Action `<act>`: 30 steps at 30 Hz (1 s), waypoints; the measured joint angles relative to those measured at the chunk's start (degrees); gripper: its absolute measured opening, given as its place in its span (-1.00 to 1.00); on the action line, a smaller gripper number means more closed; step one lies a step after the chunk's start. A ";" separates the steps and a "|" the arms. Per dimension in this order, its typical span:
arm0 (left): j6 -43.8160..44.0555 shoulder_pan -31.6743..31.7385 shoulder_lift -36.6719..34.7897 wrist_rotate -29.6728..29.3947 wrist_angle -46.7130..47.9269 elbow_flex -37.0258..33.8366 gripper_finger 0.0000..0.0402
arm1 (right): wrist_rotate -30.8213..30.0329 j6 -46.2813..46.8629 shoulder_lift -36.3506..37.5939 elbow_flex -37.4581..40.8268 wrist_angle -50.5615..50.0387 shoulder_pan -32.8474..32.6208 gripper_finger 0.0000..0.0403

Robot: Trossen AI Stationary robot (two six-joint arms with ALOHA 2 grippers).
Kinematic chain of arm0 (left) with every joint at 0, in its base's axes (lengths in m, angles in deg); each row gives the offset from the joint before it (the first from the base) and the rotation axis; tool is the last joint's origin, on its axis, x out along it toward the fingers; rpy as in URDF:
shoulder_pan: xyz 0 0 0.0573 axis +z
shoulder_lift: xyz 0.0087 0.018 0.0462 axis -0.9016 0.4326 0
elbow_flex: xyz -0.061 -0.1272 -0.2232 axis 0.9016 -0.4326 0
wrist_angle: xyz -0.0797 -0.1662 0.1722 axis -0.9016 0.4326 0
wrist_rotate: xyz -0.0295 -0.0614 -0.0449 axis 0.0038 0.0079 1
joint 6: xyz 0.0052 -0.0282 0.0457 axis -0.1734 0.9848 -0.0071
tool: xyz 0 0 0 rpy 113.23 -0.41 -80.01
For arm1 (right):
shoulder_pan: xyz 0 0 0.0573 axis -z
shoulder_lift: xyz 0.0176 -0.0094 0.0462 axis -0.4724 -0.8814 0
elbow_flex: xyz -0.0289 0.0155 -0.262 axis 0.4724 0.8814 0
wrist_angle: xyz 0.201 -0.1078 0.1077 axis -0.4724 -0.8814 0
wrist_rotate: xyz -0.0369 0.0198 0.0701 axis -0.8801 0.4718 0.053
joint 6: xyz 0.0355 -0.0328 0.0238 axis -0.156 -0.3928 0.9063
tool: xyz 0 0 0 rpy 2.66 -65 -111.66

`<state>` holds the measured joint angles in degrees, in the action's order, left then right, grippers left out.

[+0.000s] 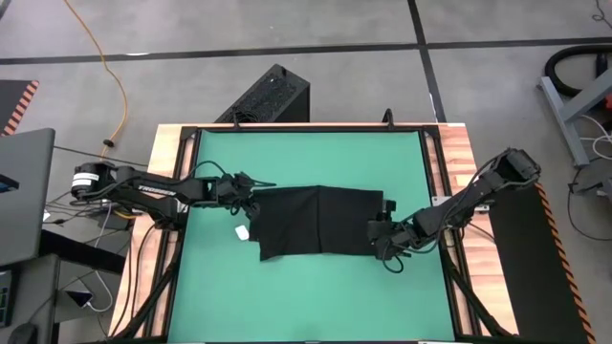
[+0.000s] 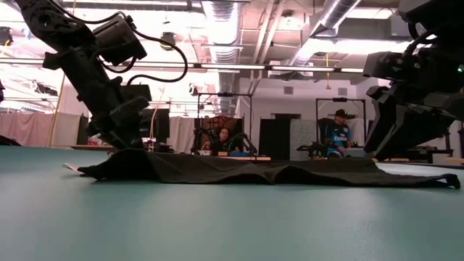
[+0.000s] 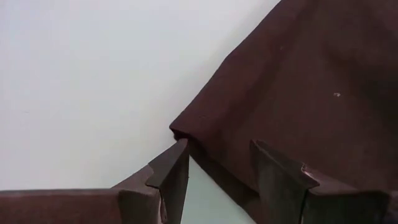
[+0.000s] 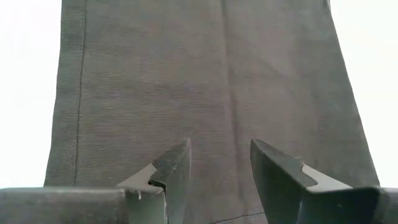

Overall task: Roll towel into tight, uniform cylinder
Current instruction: Roll the black towel

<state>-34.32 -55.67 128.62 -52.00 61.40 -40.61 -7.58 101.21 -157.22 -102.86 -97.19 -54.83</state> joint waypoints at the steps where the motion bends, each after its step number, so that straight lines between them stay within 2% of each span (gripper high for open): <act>1: 0.00 -0.01 0.01 0.00 -0.04 0.00 -0.21 | 0.00 0.00 0.00 0.00 0.00 0.00 -0.07; 8: -0.24 -0.01 0.48 0.00 -0.09 0.00 -0.21 | 0.07 0.00 0.00 -0.02 -0.01 0.00 -0.07; 12: -0.37 -0.01 0.48 -0.02 -0.06 0.00 -0.29 | 0.90 -0.01 0.00 -0.02 -0.01 0.00 -0.07; 20: -0.40 -0.01 0.48 0.76 -1.16 0.00 -0.53 | 1.12 0.92 0.00 -0.02 0.00 -0.04 -0.07; 26: -0.39 0.02 0.48 1.13 -2.31 0.00 -0.93 | 1.14 0.94 0.00 -0.02 -0.01 -0.04 -0.07; 30: -0.97 0.02 -0.49 2.21 -2.71 1.16 -0.99 | 1.12 0.94 0.00 -0.02 0.01 -0.04 -0.07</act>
<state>-35.29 -55.65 128.13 -49.80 58.69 -39.45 -6.46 102.15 -157.22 -102.88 -97.18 -54.87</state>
